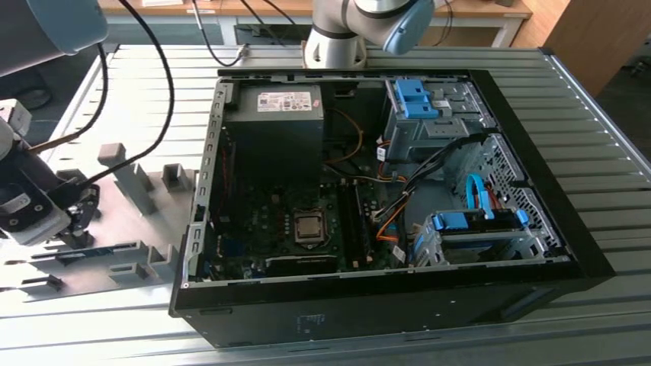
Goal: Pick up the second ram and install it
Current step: 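Pick up the second ram and move it above second insertion slot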
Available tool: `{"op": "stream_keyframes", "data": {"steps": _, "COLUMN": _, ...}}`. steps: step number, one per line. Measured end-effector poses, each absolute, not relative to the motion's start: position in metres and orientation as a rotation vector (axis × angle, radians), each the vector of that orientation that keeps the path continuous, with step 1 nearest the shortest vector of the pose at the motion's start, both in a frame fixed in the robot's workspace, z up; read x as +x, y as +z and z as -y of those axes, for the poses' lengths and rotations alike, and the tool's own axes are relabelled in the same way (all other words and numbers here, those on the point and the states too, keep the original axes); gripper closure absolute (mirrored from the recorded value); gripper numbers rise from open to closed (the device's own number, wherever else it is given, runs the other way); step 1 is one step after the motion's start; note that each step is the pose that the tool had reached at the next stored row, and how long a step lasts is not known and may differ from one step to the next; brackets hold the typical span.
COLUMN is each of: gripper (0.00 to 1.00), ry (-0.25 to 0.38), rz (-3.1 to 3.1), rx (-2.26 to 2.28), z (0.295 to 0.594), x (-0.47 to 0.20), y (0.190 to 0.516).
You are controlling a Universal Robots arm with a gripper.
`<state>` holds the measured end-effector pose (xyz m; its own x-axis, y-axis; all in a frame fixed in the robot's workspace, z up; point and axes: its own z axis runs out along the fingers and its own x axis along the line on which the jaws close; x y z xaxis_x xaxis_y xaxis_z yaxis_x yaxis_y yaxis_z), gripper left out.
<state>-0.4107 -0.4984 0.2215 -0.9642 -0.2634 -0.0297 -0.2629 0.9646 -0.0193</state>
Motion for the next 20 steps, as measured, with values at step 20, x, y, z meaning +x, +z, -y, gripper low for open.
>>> {"op": "stream_keyframes", "data": {"steps": 20, "gripper": 0.9, "ry": -0.015, "rz": -2.962, "rx": -0.939, "z": 0.4984, "x": -0.4107, "y": 0.2212}}
